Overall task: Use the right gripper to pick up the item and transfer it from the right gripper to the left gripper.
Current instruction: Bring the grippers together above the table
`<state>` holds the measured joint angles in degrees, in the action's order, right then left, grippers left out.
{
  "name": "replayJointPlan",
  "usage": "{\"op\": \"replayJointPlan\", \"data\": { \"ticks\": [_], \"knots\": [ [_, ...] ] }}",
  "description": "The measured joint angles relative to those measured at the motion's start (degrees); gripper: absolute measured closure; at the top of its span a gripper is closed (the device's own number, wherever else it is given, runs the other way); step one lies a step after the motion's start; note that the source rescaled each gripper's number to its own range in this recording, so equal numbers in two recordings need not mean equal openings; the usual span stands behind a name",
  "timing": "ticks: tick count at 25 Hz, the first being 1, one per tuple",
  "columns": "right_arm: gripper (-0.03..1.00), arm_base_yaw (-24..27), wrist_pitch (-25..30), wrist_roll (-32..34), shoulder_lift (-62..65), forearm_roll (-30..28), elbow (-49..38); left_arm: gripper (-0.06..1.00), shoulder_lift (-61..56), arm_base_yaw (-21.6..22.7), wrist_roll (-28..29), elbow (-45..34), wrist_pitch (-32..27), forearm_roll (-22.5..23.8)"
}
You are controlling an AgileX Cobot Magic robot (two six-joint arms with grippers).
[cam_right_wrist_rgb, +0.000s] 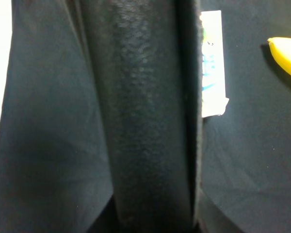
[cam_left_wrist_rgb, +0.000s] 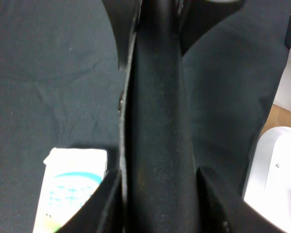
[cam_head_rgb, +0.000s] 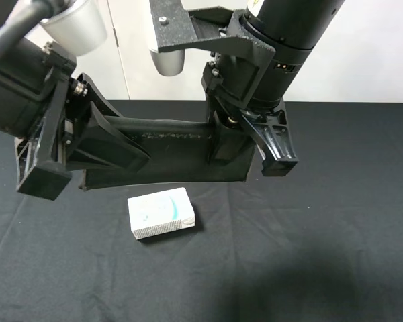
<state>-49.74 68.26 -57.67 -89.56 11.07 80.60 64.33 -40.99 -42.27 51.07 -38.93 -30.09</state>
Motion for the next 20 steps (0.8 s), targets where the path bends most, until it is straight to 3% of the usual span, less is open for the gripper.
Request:
{"op": "replayJointPlan", "data": {
  "ticks": [1,2,4,5,10,20],
  "knots": [
    [0.66,0.0,-0.15,0.0,0.0,0.15,0.0,0.81,0.0,0.0,0.0,0.0,0.0,0.03],
    [0.37,0.0,-0.47,0.44,0.0,0.55,0.0,0.84,0.0,0.0,0.0,0.0,0.0,0.03],
    [0.12,0.0,-1.82,2.84,0.0,0.83,0.0,0.91,0.0,0.0,0.0,0.0,-0.39,-0.09],
    [0.07,0.0,-2.42,3.96,0.0,0.83,0.0,0.91,0.0,0.0,0.0,0.0,-0.63,-0.17],
    [-0.03,0.0,-3.68,7.29,0.04,0.91,0.0,0.92,0.0,0.0,0.0,0.0,-0.78,-0.17],
    [-0.03,0.0,1.21,10.12,4.88,0.91,0.0,0.93,0.0,0.0,0.0,0.0,-1.28,-1.22]
  ]
}}
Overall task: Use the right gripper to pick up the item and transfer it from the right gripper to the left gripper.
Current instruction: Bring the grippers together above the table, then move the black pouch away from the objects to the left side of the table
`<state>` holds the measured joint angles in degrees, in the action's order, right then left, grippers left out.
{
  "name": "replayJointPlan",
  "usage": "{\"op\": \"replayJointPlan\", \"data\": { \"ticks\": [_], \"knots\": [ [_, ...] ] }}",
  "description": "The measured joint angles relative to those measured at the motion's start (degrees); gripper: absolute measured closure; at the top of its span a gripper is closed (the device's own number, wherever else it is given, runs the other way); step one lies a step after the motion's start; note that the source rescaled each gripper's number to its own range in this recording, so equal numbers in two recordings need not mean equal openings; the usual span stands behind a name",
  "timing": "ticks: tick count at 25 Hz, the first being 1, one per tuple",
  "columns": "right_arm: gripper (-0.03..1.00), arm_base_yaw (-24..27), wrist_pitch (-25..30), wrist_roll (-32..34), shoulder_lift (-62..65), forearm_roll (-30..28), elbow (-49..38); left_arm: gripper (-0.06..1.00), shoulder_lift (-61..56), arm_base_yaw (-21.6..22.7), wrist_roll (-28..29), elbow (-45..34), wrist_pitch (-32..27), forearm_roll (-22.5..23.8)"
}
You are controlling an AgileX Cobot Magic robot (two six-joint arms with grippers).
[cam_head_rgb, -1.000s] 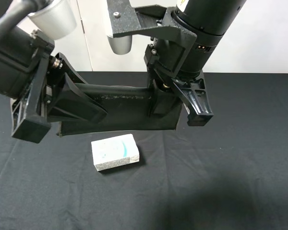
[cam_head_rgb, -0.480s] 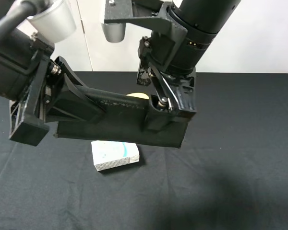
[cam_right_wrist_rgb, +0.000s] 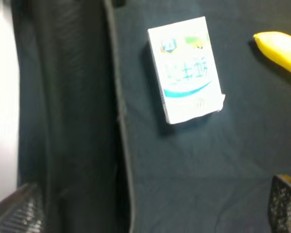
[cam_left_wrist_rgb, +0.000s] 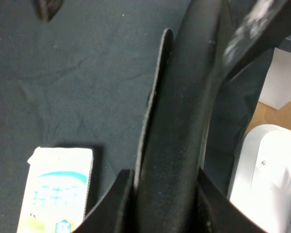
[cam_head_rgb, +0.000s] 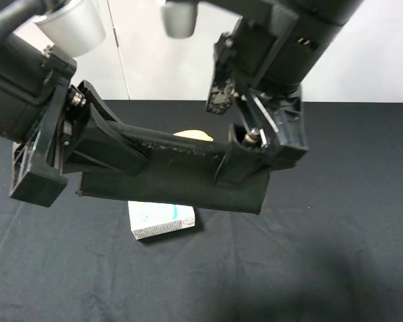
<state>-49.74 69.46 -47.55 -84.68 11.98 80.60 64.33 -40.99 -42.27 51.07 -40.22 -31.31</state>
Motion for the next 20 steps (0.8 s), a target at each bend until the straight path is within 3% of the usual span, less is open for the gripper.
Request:
{"op": "replayJointPlan", "data": {
  "ticks": [10,20],
  "knots": [
    [-0.03,0.0,0.29,11.35,7.58,-3.9,0.0,0.93,0.0,0.0,-0.06,0.0,0.0,0.0],
    [-0.03,0.0,0.36,29.25,19.99,-11.98,-3.91,0.94,0.0,0.0,-0.06,0.0,-0.04,-0.06]
  ]
}}
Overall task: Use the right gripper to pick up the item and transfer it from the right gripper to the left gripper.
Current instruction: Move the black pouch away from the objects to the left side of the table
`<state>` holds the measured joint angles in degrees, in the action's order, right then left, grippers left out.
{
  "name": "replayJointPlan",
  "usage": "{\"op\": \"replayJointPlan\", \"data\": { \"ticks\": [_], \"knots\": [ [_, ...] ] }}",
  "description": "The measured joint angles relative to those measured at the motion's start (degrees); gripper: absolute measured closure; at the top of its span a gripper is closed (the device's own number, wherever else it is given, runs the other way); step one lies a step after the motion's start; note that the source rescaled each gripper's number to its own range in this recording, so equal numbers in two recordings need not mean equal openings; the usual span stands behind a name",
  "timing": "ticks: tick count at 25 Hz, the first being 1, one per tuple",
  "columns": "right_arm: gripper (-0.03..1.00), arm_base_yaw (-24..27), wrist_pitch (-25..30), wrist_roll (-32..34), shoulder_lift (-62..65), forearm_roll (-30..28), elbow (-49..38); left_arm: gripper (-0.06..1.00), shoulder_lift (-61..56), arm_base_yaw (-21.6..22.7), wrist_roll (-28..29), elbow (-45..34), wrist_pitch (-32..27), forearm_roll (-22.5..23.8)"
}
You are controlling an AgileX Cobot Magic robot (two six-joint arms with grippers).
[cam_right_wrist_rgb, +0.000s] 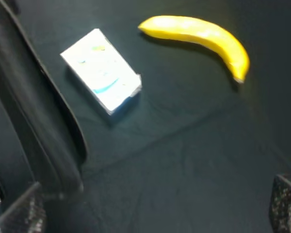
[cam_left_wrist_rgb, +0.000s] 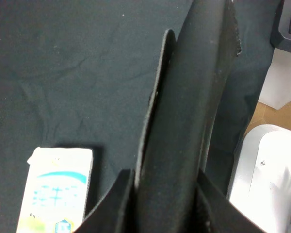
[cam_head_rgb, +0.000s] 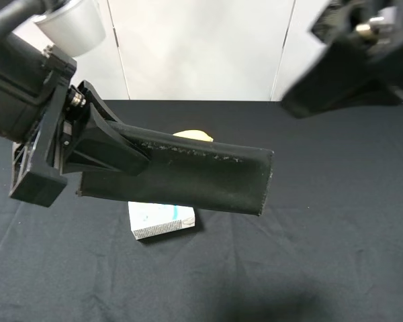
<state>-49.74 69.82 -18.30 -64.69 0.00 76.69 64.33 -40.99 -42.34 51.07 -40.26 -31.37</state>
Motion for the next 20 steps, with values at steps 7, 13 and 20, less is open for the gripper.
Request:
{"op": "replayJointPlan", "data": {
  "ticks": [7,13,20],
  "knots": [
    [-0.03,0.0,0.0,10.32,12.42,-0.57,-13.89,0.94,0.0,0.0,0.0,0.0,0.0,0.0],
    [-0.03,0.0,-2.33,16.63,24.38,-0.64,-29.72,0.94,0.0,0.0,0.0,0.0,-0.02,0.0],
    [-0.03,0.0,-6.89,17.46,40.74,-0.76,-43.7,0.94,0.0,0.0,0.0,0.0,-0.07,0.0]
  ]
}}
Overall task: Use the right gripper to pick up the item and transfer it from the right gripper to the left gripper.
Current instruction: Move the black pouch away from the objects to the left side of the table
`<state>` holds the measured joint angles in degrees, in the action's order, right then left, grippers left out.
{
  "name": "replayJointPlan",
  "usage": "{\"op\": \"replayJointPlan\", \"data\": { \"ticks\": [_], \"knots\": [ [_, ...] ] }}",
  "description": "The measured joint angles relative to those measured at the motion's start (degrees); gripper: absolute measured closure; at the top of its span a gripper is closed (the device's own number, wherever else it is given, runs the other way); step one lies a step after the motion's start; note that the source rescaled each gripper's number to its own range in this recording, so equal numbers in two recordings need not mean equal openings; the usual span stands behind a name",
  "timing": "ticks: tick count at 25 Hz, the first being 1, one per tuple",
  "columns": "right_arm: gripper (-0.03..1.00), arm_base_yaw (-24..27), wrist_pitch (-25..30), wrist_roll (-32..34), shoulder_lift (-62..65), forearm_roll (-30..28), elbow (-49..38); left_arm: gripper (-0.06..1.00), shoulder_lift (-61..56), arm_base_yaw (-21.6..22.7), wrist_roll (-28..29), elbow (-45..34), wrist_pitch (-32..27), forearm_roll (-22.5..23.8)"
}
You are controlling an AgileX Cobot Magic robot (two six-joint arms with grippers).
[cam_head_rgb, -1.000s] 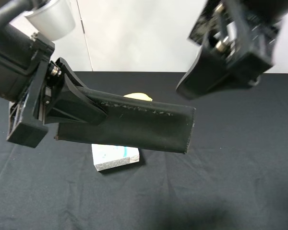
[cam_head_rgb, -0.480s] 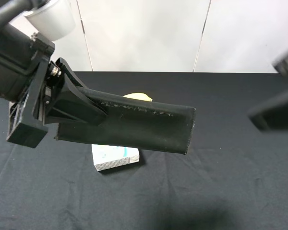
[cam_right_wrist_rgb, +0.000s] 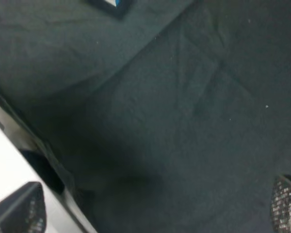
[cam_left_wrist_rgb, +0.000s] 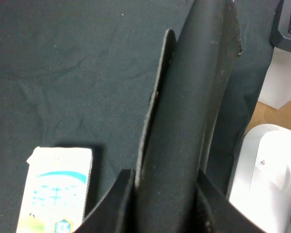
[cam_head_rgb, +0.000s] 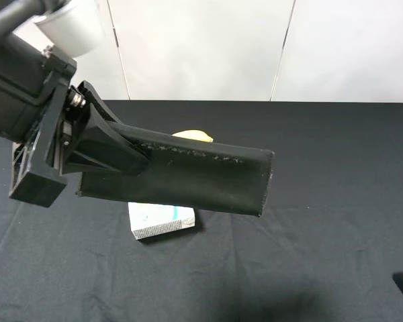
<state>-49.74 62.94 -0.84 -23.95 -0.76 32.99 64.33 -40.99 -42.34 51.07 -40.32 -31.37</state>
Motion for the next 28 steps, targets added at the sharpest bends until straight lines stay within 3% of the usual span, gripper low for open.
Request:
{"op": "replayJointPlan", "data": {
  "ticks": [9,25,28],
  "knots": [
    [-0.03,0.0,-3.66,0.21,14.85,-0.06,-4.47,0.94,0.0,0.0,0.0,0.0,0.0,0.0],
    [-0.03,0.0,-4.29,0.35,15.63,-0.06,-4.53,0.94,0.0,0.0,0.0,0.0,0.0,0.05],
    [-0.03,2.58,-4.4,0.35,15.63,-0.06,-4.53,0.94,0.0,0.0,0.0,0.0,0.12,0.05]
  ]
}}
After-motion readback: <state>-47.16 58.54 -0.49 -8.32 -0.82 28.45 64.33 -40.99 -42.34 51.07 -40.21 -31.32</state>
